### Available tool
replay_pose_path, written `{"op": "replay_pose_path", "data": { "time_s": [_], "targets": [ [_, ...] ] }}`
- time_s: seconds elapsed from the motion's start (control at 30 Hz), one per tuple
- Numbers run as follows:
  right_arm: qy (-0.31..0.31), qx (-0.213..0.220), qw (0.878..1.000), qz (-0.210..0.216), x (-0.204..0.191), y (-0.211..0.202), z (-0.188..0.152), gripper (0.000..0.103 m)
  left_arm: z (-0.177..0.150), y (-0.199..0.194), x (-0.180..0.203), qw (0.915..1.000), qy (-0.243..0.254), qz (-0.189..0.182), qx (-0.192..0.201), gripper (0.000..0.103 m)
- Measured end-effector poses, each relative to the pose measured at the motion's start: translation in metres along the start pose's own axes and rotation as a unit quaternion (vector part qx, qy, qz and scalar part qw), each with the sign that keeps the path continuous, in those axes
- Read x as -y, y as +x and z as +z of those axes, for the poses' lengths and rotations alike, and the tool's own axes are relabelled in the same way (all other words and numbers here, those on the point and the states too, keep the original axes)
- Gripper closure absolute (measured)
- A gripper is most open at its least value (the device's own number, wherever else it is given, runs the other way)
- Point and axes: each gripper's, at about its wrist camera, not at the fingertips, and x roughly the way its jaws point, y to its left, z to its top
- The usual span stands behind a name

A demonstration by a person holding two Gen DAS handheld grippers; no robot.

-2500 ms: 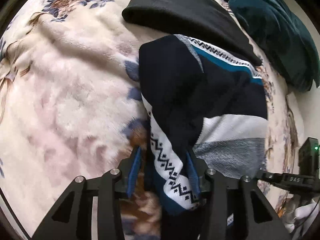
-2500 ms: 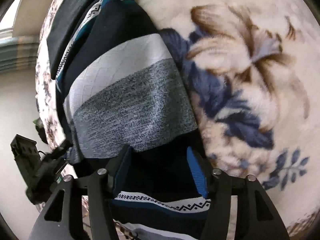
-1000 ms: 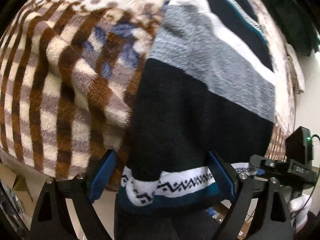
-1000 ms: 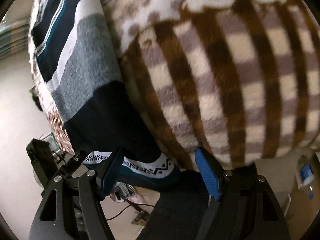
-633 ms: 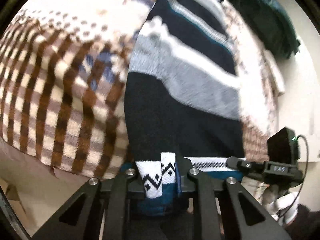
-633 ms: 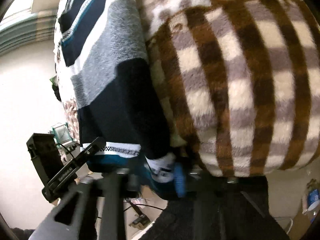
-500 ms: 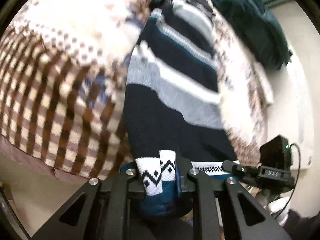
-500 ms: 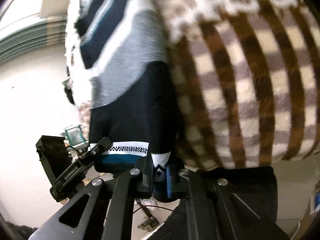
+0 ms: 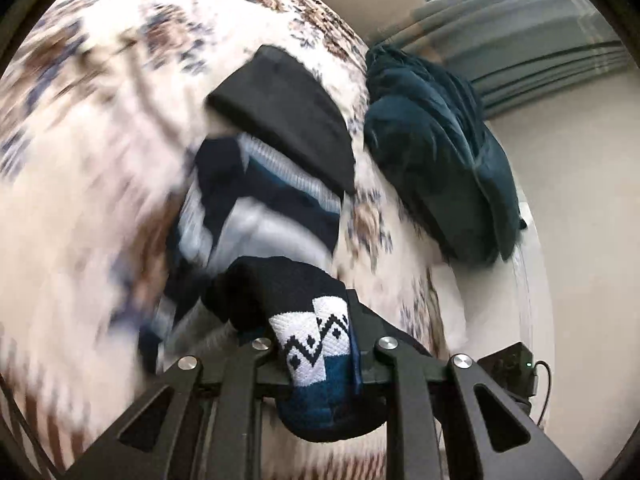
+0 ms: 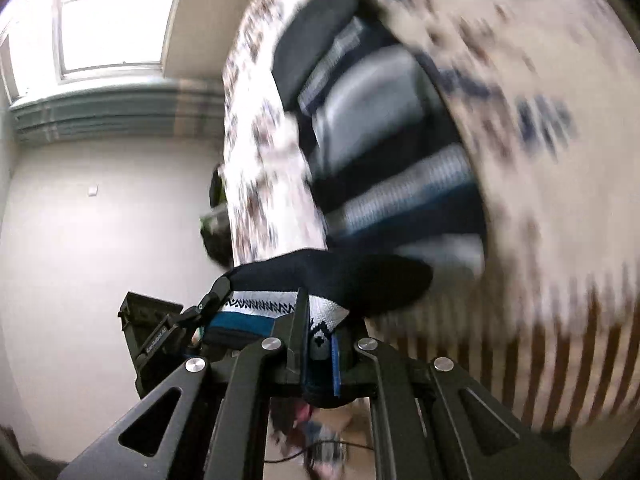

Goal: Fold small clothes

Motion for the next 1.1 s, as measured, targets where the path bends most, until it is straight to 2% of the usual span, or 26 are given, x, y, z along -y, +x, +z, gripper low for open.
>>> {"op": "replay_pose_path", "data": {
  "time_s": [0.13, 0.2, 0.23, 0.27, 0.33, 0.4, 0.43, 0.47, 0.5, 0.57, 0.63, 0.7, 0.8, 0.93, 1.03, 1.1],
  "targets": [
    [-0.008, 0.045, 0.999, -0.03, -0.021, 0.044, 0.108, 0.095, 0.076, 0.064, -0.015, 0.9999, -0.006, 0.009, -0.01, 0.084],
    [-0.007, 0.058, 0.997, -0.049, -0.023, 0.073, 0.159, 0.095, 0.108, 0.097, -0.032, 0.9989, -0.029, 0.025, -0.027, 0.08],
    [-0.002, 0.061, 0.997, -0.052, -0.022, 0.081, 0.186, 0.095, 0.12, 0.112, -0.044, 0.9978, -0.05, 0.017, -0.039, 0.07],
    [0.003, 0.05, 0.997, -0.053, -0.017, 0.103, 0.215, 0.094, 0.131, 0.126, -0.055, 0.9959, -0.072, 0.016, -0.052, 0.053],
    [0.031, 0.032, 0.997, -0.064, -0.004, 0.133, 0.254, 0.093, 0.142, 0.138, -0.069, 0.9944, -0.087, 0.025, -0.055, 0.03],
    [0.054, 0.026, 0.995, -0.079, 0.006, 0.15, 0.278, 0.075, 0.145, 0.137, -0.078, 0.9938, -0.098, 0.016, -0.05, 0.028],
    [0.058, 0.03, 0.994, -0.083, 0.01, 0.152, 0.284, 0.045, 0.145, 0.135, -0.082, 0.9931, -0.105, 0.004, -0.053, 0.028],
    [0.056, 0.046, 0.994, -0.08, 0.012, 0.15, 0.289, 0.021, 0.143, 0.131, -0.082, 0.9931, -0.104, 0.0, -0.056, 0.027],
    [0.052, 0.054, 0.994, -0.078, 0.011, 0.146, 0.292, 0.017, 0.139, 0.125, -0.082, 0.9938, -0.095, 0.003, -0.057, 0.026],
    [0.039, 0.054, 0.994, -0.089, 0.012, 0.137, 0.291, 0.017, 0.124, 0.105, -0.077, 0.9966, -0.062, 0.021, -0.05, 0.022],
    [0.02, 0.054, 0.991, -0.121, 0.015, 0.125, 0.28, 0.017, 0.099, 0.083, -0.077, 0.997, -0.045, 0.047, -0.043, 0.021],
    [0.017, 0.042, 0.989, -0.139, 0.024, 0.117, 0.263, 0.017, 0.063, 0.062, -0.083, 0.995, -0.054, 0.071, -0.044, 0.021],
    [0.036, 0.01, 0.987, -0.156, 0.053, 0.115, 0.233, 0.017, 0.01, 0.047, -0.099, 0.9899, -0.094, 0.091, -0.054, 0.021],
    [0.041, -0.033, 0.987, -0.15, 0.083, 0.134, 0.208, 0.014, -0.053, 0.049, -0.118, 0.9827, -0.159, 0.067, -0.067, 0.021],
    [0.024, -0.042, 0.99, -0.136, 0.09, 0.153, 0.217, 0.014, -0.082, 0.067, -0.131, 0.9745, -0.212, 0.039, -0.063, 0.021],
    [0.003, -0.042, 0.991, -0.123, 0.088, 0.166, 0.231, 0.014, -0.089, 0.08, -0.131, 0.973, -0.224, 0.02, -0.051, 0.021]
  ]
}}
